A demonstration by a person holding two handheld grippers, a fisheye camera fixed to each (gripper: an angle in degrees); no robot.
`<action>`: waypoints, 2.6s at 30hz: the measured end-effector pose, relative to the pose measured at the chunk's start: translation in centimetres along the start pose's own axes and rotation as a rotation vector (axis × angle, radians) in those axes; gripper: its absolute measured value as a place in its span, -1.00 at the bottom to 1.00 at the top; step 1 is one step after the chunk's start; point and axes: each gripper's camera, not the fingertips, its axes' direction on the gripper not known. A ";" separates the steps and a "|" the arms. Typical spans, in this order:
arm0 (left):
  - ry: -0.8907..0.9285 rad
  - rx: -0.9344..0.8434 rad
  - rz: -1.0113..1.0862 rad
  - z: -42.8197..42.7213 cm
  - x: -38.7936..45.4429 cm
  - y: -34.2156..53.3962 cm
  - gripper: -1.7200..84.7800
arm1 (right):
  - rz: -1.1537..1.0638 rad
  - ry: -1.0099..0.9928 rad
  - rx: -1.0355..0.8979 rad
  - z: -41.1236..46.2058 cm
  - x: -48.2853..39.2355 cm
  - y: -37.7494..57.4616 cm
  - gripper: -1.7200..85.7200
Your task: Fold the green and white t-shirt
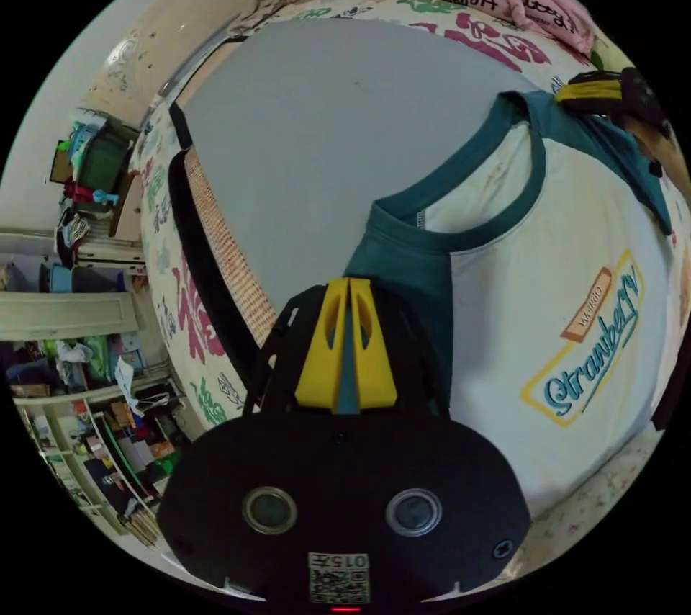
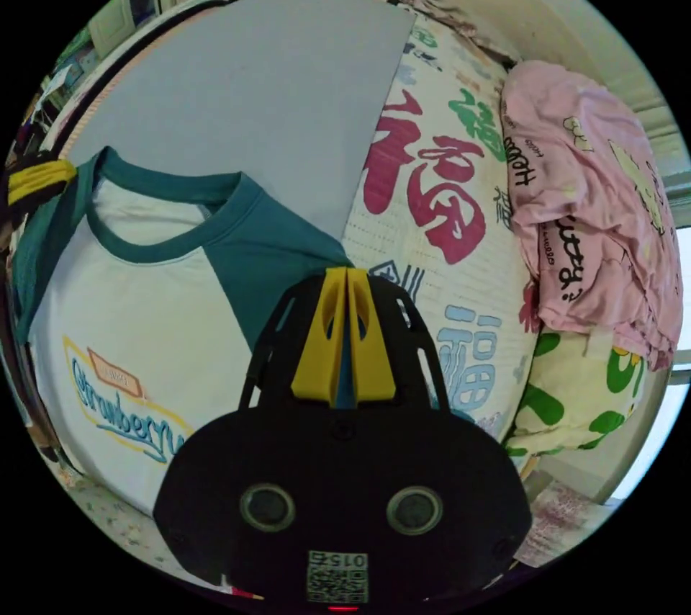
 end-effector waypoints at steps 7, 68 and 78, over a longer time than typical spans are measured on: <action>0.250 0.414 -0.286 -12.9 -0.5 24.7 -0.94 | 0.143 -0.322 0.338 -15.7 5.1 16.9 -0.86; 0.246 -0.192 -0.136 -18.1 43.5 71.3 -0.98 | -0.067 0.100 -0.171 -23.0 -30.9 77.2 -0.96; 0.312 -0.160 -0.232 -19.7 41.8 71.0 -0.98 | -0.148 0.079 -0.314 -23.5 -33.6 75.8 -0.96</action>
